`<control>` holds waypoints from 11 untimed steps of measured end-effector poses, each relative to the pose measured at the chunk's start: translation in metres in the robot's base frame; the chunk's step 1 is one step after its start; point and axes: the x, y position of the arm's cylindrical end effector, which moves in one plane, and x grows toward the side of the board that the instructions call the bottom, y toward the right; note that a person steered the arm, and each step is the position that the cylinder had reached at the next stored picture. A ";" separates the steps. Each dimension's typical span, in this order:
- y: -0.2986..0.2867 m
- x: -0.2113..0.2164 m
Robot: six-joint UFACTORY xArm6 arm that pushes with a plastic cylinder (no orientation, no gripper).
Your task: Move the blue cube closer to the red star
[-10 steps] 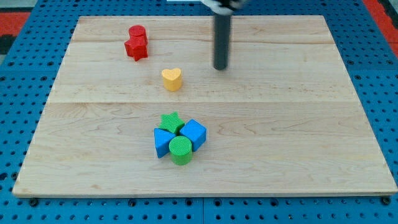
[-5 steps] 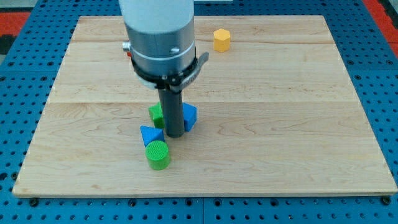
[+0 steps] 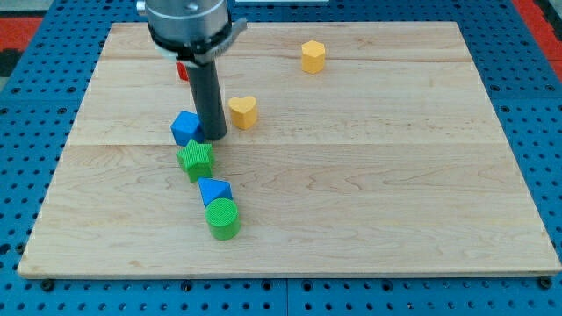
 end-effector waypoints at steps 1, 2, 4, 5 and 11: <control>0.007 0.012; -0.007 0.035; -0.044 0.025; -0.044 0.001; 0.035 -0.052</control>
